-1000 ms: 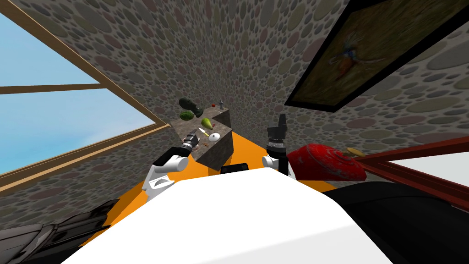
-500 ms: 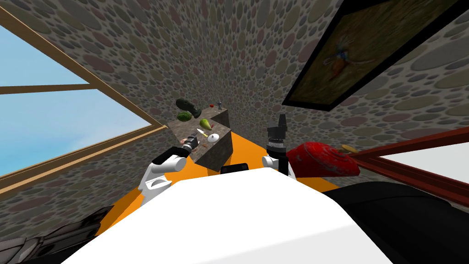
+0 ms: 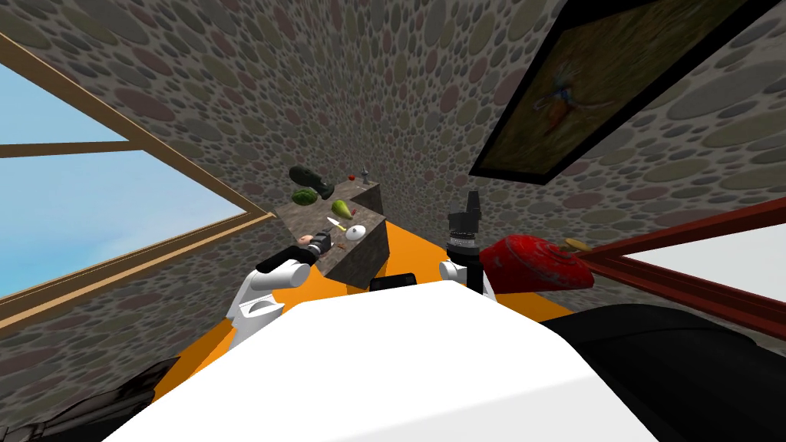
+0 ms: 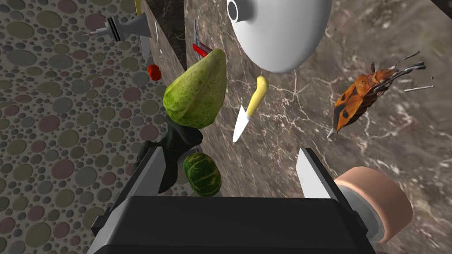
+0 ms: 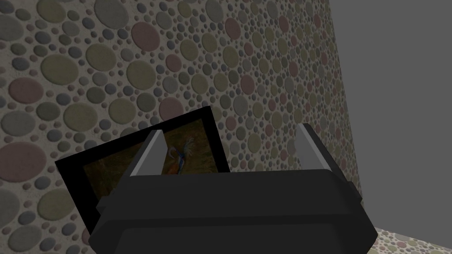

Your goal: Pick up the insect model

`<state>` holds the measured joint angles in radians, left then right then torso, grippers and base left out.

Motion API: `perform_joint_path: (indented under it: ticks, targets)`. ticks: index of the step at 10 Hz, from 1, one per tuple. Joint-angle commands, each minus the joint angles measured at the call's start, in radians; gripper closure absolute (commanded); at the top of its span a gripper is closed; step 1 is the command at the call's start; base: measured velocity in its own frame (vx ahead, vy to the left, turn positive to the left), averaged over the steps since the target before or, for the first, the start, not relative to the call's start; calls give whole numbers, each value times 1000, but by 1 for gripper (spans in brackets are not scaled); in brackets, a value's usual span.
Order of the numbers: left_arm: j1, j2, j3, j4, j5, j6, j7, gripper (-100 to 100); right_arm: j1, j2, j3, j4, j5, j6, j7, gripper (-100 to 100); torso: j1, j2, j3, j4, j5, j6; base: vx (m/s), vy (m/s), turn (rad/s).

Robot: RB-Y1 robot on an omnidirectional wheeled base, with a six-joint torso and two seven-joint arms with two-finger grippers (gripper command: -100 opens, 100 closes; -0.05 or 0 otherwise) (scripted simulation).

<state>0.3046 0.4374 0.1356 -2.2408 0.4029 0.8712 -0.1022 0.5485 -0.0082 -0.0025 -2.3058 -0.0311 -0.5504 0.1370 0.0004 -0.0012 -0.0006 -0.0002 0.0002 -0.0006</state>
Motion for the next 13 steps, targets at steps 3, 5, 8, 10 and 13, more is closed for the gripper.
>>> perform_joint_path:
  ticks: [3, 5, 8, 10, 13]
  targets:
    - [9, 35, 10, 4, 13, 110, -20, -100, 0, 0, 0, 0, 0, 0, 0, 0, 0, 0, 0, 0, 0, 0, 15, 8, -90]
    - [13, 52, 14, 6, 17, 166, -30, -100, 0, 0, 0, 0, 0, 0, 0, 0, 0, -1, 0, 0, 0, 0, 26, 9, -69]
    - [17, 67, 17, 8, 19, 245, -41, -100, 0, 0, 0, 0, 0, 0, 0, 0, 0, -1, 0, 0, 0, 0, 22, 7, -64]
    - [22, 82, 20, 10, 21, 297, -51, -100, 0, 0, 0, 0, 0, 0, 0, 0, 0, -1, -1, 0, 0, 0, 26, 5, -75]
    - [33, 108, 25, 14, 22, 385, -72, -100, 0, 0, 0, 0, 0, 0, 0, 0, 0, -1, -1, 0, 0, 0, 29, 4, -73]
